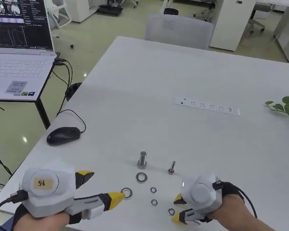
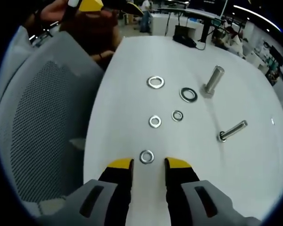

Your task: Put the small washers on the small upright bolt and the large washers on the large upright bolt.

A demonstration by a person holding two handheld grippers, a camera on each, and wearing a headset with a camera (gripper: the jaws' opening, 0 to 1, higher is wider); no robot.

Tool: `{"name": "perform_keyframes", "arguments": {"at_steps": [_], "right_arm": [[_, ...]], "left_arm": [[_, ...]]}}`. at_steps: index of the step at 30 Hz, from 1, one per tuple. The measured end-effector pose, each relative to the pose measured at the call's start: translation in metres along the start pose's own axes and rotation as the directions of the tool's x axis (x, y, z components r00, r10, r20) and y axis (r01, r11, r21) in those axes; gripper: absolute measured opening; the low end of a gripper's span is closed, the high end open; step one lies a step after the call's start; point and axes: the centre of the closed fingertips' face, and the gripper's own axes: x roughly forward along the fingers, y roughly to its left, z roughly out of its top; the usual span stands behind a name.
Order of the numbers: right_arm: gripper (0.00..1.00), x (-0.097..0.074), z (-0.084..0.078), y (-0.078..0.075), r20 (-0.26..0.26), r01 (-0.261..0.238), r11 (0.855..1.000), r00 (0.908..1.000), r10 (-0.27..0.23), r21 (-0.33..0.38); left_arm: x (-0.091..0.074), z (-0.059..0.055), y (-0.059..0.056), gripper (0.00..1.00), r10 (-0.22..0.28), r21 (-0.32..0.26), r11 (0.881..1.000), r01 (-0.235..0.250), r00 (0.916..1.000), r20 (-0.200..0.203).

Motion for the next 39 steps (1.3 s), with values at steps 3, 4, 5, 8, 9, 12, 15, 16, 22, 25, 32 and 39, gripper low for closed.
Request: {"name": "perform_keyframes", "arguments": {"at_steps": [3, 4, 5, 8, 9, 12, 15, 16, 22, 25, 32, 39], "right_arm": [[0.26, 0.0008, 0.0013, 0.0016, 0.01, 0.006, 1.0, 0.9999, -0.006, -0.005], [0.25, 0.0009, 0.0018, 0.0025, 0.015, 0.007, 1.0, 0.9999, -0.007, -0.006], [0.24, 0.0014, 0.0021, 0.0021, 0.019, 0.01, 1.0, 0.9998, -0.01, -0.003], [0.22, 0.0018, 0.0029, 0.0017, 0.026, 0.017, 1.0, 0.9995, -0.017, 0.002], [0.2, 0.0018, 0.0029, 0.0009, 0.025, 0.02, 1.0, 0.9995, -0.02, 0.002], [0.15, 0.0025, 0.0033, -0.0006, 0.014, 0.027, 1.0, 0.9995, -0.027, -0.013], [0.15, 0.0021, 0.0033, -0.0015, 0.006, 0.03, 0.999, 0.9995, -0.03, -0.011], [0.15, 0.0018, 0.0037, -0.002, 0.006, 0.041, 0.999, 0.9992, -0.041, 0.001], [0.14, 0.0014, 0.0038, -0.0048, 0.024, 0.065, 0.995, 0.9975, -0.066, 0.072], [0.14, 0.0015, 0.004, -0.0053, 0.034, 0.064, 0.993, 0.9971, -0.068, 0.104], [0.14, 0.0021, 0.0042, -0.0053, 0.034, 0.067, 0.995, 0.9969, -0.07, 0.08], [0.15, 0.0029, 0.0042, -0.0032, 0.008, -0.017, 0.999, 0.9998, 0.018, -0.051]], "left_arm": [[0.0003, -0.0001, -0.0005, 0.63, -0.001, 0.001, 1.0, 0.001, 1.0, 0.0], [0.0004, -0.0001, -0.0003, 0.63, -0.001, 0.001, 1.0, 0.001, 1.0, 0.0], [0.0004, 0.0, -0.0002, 0.63, -0.001, 0.001, 1.0, 0.001, 1.0, 0.001], [-0.0002, 0.0009, -0.0013, 0.63, 0.0, 0.002, 1.0, 0.0, 1.0, 0.001], [-0.0004, 0.0011, -0.0015, 0.63, 0.0, 0.002, 1.0, 0.0, 1.0, 0.001], [-0.0004, 0.001, -0.0021, 0.63, 0.0, 0.002, 1.0, 0.0, 1.0, 0.002], [-0.0003, 0.0014, -0.003, 0.63, 0.0, 0.002, 1.0, 0.0, 1.0, 0.002], [0.0001, 0.0016, -0.0033, 0.63, -0.001, 0.002, 1.0, 0.001, 1.0, 0.003], [-0.0008, 0.001, -0.0031, 0.63, 0.0, 0.003, 1.0, 0.0, 1.0, 0.003], [-0.002, -0.0008, -0.0027, 0.63, 0.002, 0.002, 1.0, -0.002, 1.0, 0.0], [-0.0036, -0.0025, 0.0001, 0.63, 0.008, -0.003, 1.0, -0.008, 1.0, 0.001], [-0.0034, -0.0034, -0.001, 0.63, 0.005, -0.002, 1.0, -0.005, 1.0, -0.001]]}}
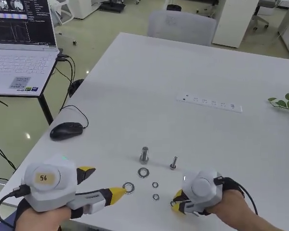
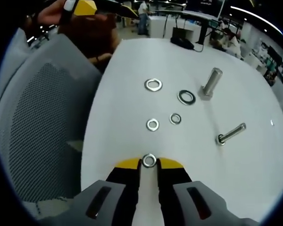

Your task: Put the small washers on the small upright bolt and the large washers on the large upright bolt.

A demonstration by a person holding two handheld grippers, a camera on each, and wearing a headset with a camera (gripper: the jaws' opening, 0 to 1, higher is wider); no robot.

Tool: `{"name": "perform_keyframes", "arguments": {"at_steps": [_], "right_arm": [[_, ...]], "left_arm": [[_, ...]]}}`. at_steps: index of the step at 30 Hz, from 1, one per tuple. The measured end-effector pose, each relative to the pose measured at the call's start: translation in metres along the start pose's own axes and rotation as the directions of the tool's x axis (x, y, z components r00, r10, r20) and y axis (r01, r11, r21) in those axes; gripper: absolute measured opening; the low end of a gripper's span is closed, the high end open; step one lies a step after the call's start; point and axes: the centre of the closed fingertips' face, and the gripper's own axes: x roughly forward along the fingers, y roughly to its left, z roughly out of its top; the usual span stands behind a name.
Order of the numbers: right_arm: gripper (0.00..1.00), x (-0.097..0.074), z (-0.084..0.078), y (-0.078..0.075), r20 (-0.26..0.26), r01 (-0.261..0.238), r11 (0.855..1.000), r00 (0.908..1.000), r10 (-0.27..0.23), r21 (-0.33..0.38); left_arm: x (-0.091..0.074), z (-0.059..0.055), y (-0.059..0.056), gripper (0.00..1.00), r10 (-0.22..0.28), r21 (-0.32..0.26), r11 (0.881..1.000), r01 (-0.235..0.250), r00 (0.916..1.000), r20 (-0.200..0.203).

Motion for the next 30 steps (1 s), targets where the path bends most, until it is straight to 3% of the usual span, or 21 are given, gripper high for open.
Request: {"name": "perform_keyframes", "arguments": {"at_steps": [2, 7, 17, 23, 26, 28, 30], "right_arm": [[0.16, 0.0, 0.0, 0.001, -0.024, -0.039, 0.998, 0.999, 0.037, -0.055], [0.17, 0.001, 0.001, 0.001, -0.074, -0.11, 0.975, 0.9924, 0.098, -0.191], [0.15, 0.002, 0.0, 0.004, -0.097, -0.15, 0.944, 0.9873, 0.126, -0.296], [0.14, 0.001, 0.001, 0.003, -0.087, -0.134, 0.957, 0.9895, 0.115, -0.259], [0.13, 0.001, 0.001, 0.0, -0.026, -0.098, 0.986, 0.9951, 0.096, -0.133], [0.13, 0.001, 0.001, -0.003, 0.017, -0.072, 0.997, 0.9972, 0.072, -0.036], [0.13, 0.0, 0.001, -0.007, 0.041, -0.035, 0.998, 0.9986, 0.033, 0.042]], "left_arm": [[0.0, -0.001, 0.0, 0.63, -0.002, 0.0, 1.0, 0.002, 1.0, 0.001], [0.0, -0.002, -0.001, 0.63, -0.001, -0.002, 1.0, 0.001, 1.0, 0.0], [-0.001, -0.004, 0.0, 0.63, 0.004, -0.009, 1.0, -0.004, 1.0, 0.002], [0.001, -0.001, -0.005, 0.63, -0.008, -0.004, 1.0, 0.008, 1.0, 0.004], [0.002, -0.001, -0.006, 0.63, -0.009, -0.002, 1.0, 0.009, 0.9999, 0.004], [0.001, -0.001, -0.005, 0.63, -0.008, -0.002, 1.0, 0.008, 1.0, 0.004], [0.0, -0.002, -0.005, 0.63, -0.007, -0.003, 1.0, 0.007, 1.0, 0.003]]}}
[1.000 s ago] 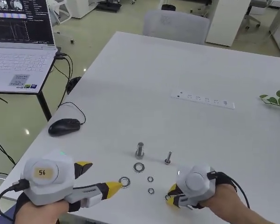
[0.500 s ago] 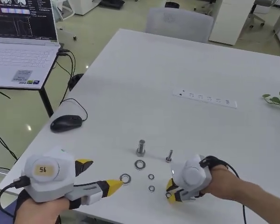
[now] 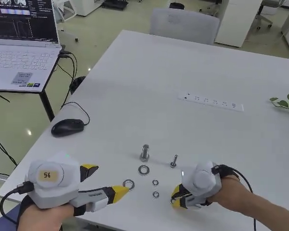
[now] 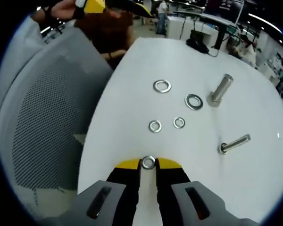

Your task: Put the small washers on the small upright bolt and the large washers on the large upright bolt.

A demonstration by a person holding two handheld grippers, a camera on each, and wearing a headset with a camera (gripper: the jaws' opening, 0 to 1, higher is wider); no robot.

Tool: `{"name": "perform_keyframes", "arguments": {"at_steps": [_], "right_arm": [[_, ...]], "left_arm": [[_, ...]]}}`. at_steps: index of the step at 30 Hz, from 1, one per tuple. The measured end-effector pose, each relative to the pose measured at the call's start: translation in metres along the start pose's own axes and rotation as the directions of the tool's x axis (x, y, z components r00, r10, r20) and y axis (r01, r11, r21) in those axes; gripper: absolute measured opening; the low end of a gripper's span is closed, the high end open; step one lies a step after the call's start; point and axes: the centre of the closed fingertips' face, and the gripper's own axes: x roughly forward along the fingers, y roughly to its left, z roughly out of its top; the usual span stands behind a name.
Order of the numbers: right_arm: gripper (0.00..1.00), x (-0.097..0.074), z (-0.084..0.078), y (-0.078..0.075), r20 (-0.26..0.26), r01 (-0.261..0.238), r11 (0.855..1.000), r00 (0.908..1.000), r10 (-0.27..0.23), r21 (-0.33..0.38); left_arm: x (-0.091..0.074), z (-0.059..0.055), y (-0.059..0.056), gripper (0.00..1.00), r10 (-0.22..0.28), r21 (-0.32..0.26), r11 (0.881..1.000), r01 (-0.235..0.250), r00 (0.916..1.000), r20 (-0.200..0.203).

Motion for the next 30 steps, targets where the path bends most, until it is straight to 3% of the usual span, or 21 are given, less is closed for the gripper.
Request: {"name": "perform_keyframes", "arguments": {"at_steps": [3, 6, 8, 10, 12, 14, 18, 22, 27, 30], "right_arm": [[0.13, -0.0013, -0.0014, -0.0043, 0.008, 0.038, 0.998, 0.9992, -0.039, 0.047], [0.14, -0.0011, -0.0013, -0.004, 0.016, 0.033, 0.998, 0.9993, -0.034, 0.052], [0.15, -0.0015, -0.0008, -0.0014, 0.018, 0.007, 1.0, 0.9998, -0.007, 0.016], [0.17, -0.0021, -0.0015, 0.0018, -0.002, -0.026, 0.996, 0.9997, 0.026, -0.082], [0.19, -0.002, -0.0032, 0.0036, -0.028, -0.054, 0.988, 0.9983, 0.051, -0.143], [0.18, -0.0026, -0.0057, 0.0013, -0.082, -0.089, 0.971, 0.994, 0.073, -0.22], [0.15, -0.0022, -0.0052, -0.0023, -0.137, -0.14, 0.947, 0.9852, 0.104, -0.29], [0.16, -0.0011, -0.0052, -0.0002, -0.185, -0.177, 0.9, 0.9765, 0.11, -0.399], [0.16, -0.001, -0.005, 0.0008, -0.201, -0.195, 0.882, 0.9726, 0.117, -0.43], [0.15, -0.0012, -0.005, 0.0004, -0.196, -0.196, 0.88, 0.9732, 0.12, -0.433]], "left_arm": [[-0.0005, -0.0011, 0.0009, 0.63, 0.003, -0.002, 1.0, -0.003, 1.0, -0.003], [-0.0009, -0.0004, 0.0001, 0.63, 0.002, -0.001, 1.0, -0.002, 1.0, -0.005], [-0.0003, 0.0004, -0.0003, 0.63, 0.0, 0.003, 1.0, 0.0, 1.0, -0.007], [0.0005, 0.0012, 0.0, 0.63, -0.001, 0.004, 1.0, 0.001, 1.0, -0.006], [0.0008, 0.0028, -0.0008, 0.63, -0.003, 0.007, 1.0, 0.003, 1.0, -0.005], [0.0014, 0.004, -0.0006, 0.63, -0.004, 0.01, 1.0, 0.004, 1.0, -0.005], [0.0021, 0.0053, -0.0003, 0.63, -0.004, 0.011, 1.0, 0.004, 1.0, -0.003], [0.0017, 0.0043, 0.0009, 0.63, 0.0, 0.008, 1.0, 0.0, 1.0, -0.002], [0.0005, 0.0002, -0.0002, 0.63, 0.002, 0.004, 1.0, -0.002, 1.0, -0.009], [0.0009, 0.0, -0.0013, 0.63, 0.001, 0.002, 1.0, -0.001, 1.0, -0.01]]}}
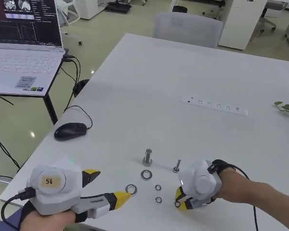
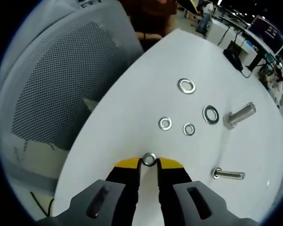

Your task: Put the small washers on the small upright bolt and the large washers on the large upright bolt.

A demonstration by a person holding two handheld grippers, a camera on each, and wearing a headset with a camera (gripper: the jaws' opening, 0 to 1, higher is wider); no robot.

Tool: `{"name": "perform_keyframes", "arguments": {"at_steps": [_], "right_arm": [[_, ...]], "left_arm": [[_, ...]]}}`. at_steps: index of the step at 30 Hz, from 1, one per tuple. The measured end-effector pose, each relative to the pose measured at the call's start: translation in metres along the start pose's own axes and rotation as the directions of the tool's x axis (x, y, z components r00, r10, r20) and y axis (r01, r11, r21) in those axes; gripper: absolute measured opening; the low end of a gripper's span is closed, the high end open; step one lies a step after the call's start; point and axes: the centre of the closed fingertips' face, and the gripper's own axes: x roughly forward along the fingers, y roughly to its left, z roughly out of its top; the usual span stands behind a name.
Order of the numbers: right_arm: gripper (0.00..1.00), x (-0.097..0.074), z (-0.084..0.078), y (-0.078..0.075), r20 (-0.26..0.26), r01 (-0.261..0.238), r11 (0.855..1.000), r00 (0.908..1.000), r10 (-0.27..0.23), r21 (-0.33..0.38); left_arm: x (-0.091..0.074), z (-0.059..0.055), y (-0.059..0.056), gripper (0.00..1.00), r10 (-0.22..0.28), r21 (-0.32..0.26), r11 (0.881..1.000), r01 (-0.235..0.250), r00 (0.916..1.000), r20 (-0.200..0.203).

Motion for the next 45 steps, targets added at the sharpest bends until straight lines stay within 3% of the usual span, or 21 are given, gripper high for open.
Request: {"name": "perform_keyframes", "arguments": {"at_steps": [6, 9, 11, 15, 19, 24, 29, 33, 40, 42, 45], "right_arm": [[0.14, 0.0, 0.0, 0.0, 0.002, 0.017, 0.999, 0.9999, -0.017, 0.03], [0.13, 0.0, 0.0, -0.002, 0.053, 0.038, 0.984, 0.9974, -0.048, 0.176], [0.13, -0.001, -0.001, -0.004, 0.063, 0.05, 0.979, 0.996, -0.064, 0.196], [0.13, -0.001, 0.0, -0.004, 0.079, 0.081, 0.952, 0.9909, -0.109, 0.294], [0.13, -0.004, -0.004, -0.008, 0.075, 0.108, 0.934, 0.987, -0.142, 0.342], [0.13, -0.019, -0.005, -0.025, 0.097, 0.163, 0.878, 0.9683, -0.23, 0.45], [0.13, -0.037, -0.008, -0.044, 0.099, 0.212, 0.845, 0.9501, -0.296, 0.491], [0.13, -0.058, -0.004, -0.064, 0.119, 0.26, 0.799, 0.9174, -0.38, 0.543], [0.13, -0.086, -0.007, -0.095, 0.094, 0.331, 0.758, 0.8851, -0.456, 0.563], [0.13, -0.088, -0.008, -0.099, 0.083, 0.341, 0.753, 0.883, -0.462, 0.563], [0.13, -0.085, -0.01, -0.105, 0.063, 0.345, 0.751, 0.8878, -0.456, 0.563]], "left_arm": [[0.003, 0.002, -0.001, 0.63, -0.006, 0.005, 1.0, 0.006, 1.0, 0.003], [0.003, 0.003, -0.001, 0.63, -0.007, 0.008, 1.0, 0.007, 1.0, 0.004], [0.003, 0.003, -0.001, 0.63, -0.006, 0.006, 1.0, 0.006, 1.0, 0.005], [0.001, 0.001, 0.001, 0.63, 0.0, 0.002, 1.0, 0.0, 1.0, 0.004], [-0.002, -0.002, 0.003, 0.63, 0.006, -0.002, 1.0, -0.006, 1.0, 0.001], [-0.004, -0.003, 0.006, 0.62, 0.014, -0.008, 1.0, -0.014, 0.9999, 0.002], [-0.003, -0.004, 0.006, 0.62, 0.014, -0.012, 1.0, -0.014, 0.9999, 0.003], [-0.004, -0.003, 0.007, 0.62, 0.015, -0.016, 1.0, -0.015, 0.9998, 0.009], [-0.003, -0.002, 0.008, 0.62, 0.015, -0.018, 1.0, -0.014, 0.9998, 0.011], [-0.003, -0.003, 0.008, 0.62, 0.015, -0.019, 1.0, -0.015, 0.9998, 0.011], [-0.003, -0.003, 0.008, 0.62, 0.014, -0.017, 1.0, -0.014, 0.9998, 0.01]]}}
